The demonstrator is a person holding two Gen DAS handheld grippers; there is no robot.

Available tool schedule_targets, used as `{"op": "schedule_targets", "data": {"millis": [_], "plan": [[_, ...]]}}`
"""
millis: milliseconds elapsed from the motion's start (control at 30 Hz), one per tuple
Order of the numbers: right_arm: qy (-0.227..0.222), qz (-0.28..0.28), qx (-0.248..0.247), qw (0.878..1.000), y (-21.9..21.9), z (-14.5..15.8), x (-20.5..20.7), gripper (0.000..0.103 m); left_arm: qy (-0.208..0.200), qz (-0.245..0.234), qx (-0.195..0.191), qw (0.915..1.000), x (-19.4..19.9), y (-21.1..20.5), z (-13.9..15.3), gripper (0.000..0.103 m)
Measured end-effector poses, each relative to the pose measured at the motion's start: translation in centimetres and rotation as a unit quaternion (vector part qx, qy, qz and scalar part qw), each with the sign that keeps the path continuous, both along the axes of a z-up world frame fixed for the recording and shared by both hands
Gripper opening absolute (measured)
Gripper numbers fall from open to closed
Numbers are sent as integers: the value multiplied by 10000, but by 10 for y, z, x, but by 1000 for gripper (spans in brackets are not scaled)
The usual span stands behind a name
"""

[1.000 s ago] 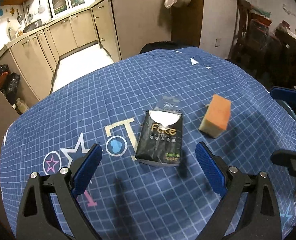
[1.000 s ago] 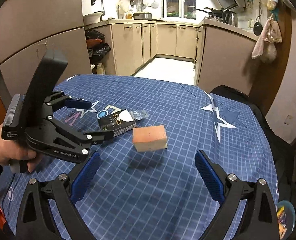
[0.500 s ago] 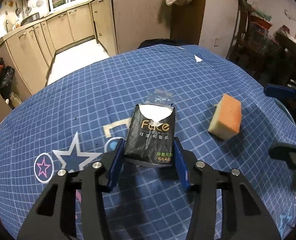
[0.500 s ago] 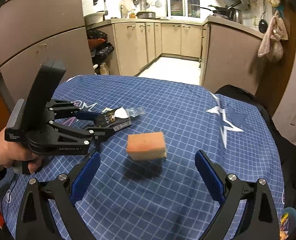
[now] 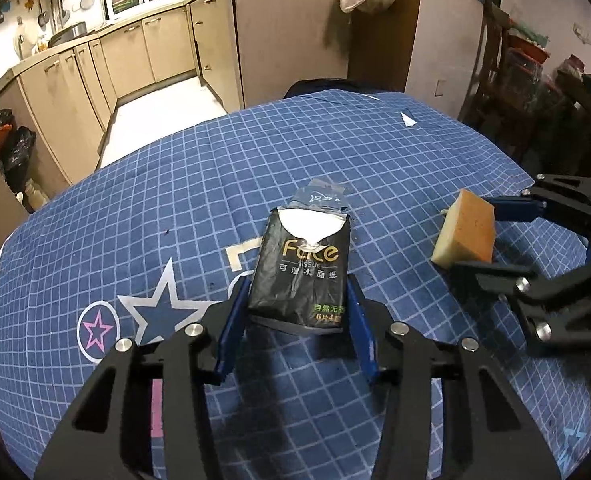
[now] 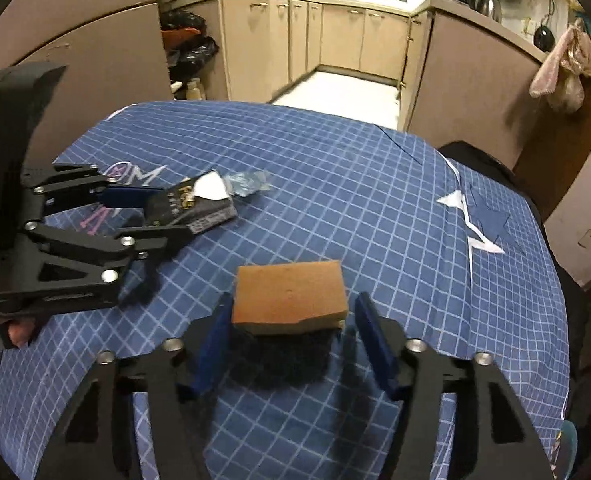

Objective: Collect trash
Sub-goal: 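Grasp the black tissue pack with the left tool while the right tool grasps the orange sponge, then carry the tissue pack and sponge with both tools over the bucket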

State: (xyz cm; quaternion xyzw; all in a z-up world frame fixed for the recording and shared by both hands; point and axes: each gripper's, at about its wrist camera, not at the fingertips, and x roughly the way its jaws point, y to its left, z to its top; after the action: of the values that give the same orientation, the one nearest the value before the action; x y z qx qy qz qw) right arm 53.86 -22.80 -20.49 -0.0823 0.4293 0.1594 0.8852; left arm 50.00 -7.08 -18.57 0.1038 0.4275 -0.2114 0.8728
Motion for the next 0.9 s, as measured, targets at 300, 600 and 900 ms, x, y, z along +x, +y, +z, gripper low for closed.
{"op": "schedule_targets", "data": {"millis": [300,600,900], "plan": [[-25,-20,-8,10000,0,-2,3,49,1,2,-16,10000,2,1,0,44],[-487,-463,64,9977,-18,17,-19,48,-176,162,-38,9997,-10,4,9,40],[-1301,-1170,114,9845,-39,76,-99,48,-971,351,-441,9937,-80,3,72,40]]}}
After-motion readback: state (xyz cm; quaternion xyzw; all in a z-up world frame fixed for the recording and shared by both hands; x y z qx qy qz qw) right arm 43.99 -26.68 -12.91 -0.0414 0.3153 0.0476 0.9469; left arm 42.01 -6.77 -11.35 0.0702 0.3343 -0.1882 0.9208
